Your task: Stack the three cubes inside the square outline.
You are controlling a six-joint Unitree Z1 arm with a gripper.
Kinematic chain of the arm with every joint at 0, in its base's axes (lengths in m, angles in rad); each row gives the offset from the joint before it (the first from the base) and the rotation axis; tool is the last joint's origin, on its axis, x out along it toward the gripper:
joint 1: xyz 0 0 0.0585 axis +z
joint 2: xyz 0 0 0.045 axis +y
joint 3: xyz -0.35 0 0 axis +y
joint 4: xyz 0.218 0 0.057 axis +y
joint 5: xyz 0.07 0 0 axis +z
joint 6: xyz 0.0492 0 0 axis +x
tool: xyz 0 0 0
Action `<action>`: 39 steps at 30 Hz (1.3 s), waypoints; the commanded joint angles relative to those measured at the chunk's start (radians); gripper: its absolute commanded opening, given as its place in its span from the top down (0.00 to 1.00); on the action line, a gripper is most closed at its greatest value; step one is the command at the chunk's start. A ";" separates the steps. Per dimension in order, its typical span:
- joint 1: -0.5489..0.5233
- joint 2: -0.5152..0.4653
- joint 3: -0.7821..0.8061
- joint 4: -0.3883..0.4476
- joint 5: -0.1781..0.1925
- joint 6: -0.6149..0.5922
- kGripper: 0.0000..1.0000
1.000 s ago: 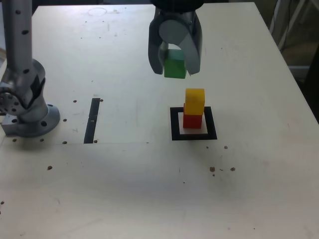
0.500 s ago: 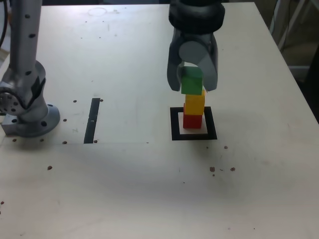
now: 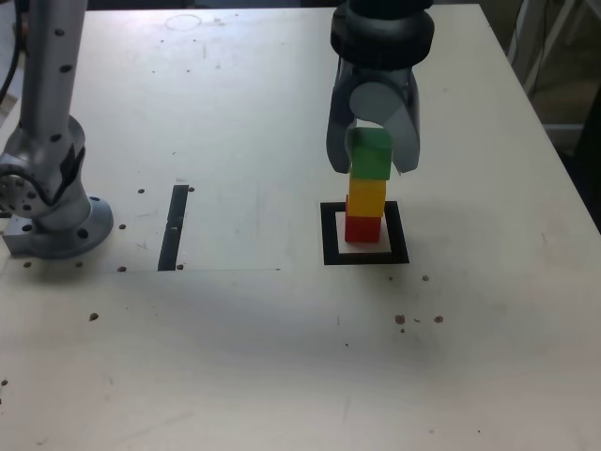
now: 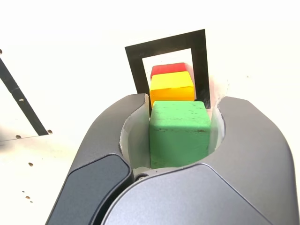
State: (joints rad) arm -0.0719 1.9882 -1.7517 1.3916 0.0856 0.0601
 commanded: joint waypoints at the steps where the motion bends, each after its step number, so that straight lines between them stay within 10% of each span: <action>1: 0.008 0.009 0.004 -0.005 0.002 0.005 0.85; 16: 0.044 0.016 0.058 -0.048 0.005 0.024 0.70; 26: 0.044 -0.017 0.071 -0.059 0.010 0.032 0.07; 39: 0.040 -0.117 0.134 -0.050 0.011 0.030 0.01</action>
State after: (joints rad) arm -0.0296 1.8858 -1.6211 1.3382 0.0967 0.0908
